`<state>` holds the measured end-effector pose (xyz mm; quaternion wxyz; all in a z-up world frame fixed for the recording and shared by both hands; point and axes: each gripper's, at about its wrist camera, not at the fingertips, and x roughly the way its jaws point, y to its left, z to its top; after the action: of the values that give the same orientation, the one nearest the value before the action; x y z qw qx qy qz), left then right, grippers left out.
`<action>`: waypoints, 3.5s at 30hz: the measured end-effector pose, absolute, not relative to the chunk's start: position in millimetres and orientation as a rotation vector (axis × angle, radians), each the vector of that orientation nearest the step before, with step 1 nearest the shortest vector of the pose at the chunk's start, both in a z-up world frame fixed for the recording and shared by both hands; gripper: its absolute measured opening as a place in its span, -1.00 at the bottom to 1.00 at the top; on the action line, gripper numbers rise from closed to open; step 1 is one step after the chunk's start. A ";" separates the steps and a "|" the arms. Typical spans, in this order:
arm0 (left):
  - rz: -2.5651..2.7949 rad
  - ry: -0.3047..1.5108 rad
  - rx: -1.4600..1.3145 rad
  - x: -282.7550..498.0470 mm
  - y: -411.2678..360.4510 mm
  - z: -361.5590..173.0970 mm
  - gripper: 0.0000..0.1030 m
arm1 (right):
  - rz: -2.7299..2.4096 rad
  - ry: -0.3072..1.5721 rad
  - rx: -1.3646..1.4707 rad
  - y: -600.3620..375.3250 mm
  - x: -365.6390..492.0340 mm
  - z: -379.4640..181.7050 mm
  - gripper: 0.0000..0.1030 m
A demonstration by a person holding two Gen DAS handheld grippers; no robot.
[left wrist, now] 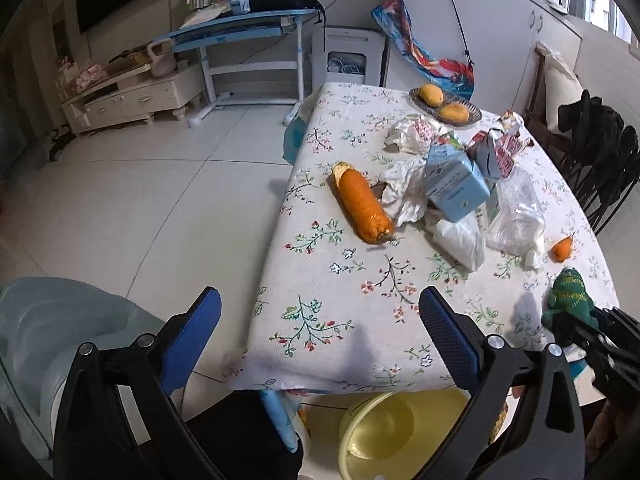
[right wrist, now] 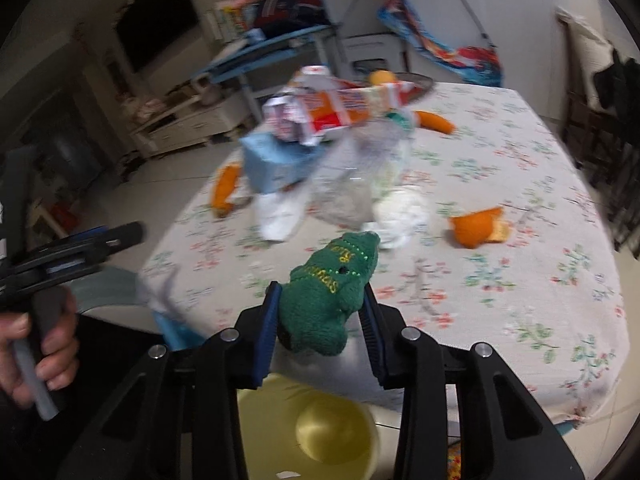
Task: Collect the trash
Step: 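Drop the plush toy into the basin with right gripper while left grasps the sausage, then carry the orange sausage to the yellow basin and open the left gripper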
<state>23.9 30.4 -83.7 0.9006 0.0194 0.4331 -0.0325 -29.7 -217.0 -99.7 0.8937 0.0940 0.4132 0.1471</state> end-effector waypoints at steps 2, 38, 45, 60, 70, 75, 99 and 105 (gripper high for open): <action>-0.067 0.901 0.060 26.9 27.9 -85.4 0.86 | 0.370 0.869 0.173 -206.6 -34.0 -98.9 -0.25; -0.042 1.014 -0.025 150.6 -17.5 -134.6 -0.43 | 0.641 1.152 -0.128 -122.4 -68.5 -158.5 0.26; -0.060 1.007 -0.075 138.9 -5.8 -128.4 -0.62 | 0.634 1.084 -0.045 -136.1 -65.4 -141.3 0.26; -0.099 0.831 0.023 30.0 8.4 -77.7 -0.62 | 0.468 0.812 0.113 -179.7 -66.4 -83.6 0.26; -0.164 0.793 0.097 -40.1 -4.9 -73.7 -0.62 | 0.338 0.729 0.269 -213.1 -60.6 -75.4 0.31; -0.197 0.795 0.119 -66.8 -9.5 -75.5 -0.62 | 0.304 0.703 0.291 -217.6 -61.1 -75.2 0.31; -0.360 0.914 0.236 -128.1 -46.9 -110.6 -0.60 | 0.243 0.684 0.298 -226.6 -78.5 -81.0 0.36; -0.387 0.936 0.265 -131.4 -53.7 -116.6 -0.60 | 0.241 0.684 0.290 -226.1 -78.5 -80.6 0.36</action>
<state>-131.4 -53.7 -116.6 0.8660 0.1266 0.4471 -0.1846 -78.5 -226.1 -80.6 0.9246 0.1415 0.3335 0.1176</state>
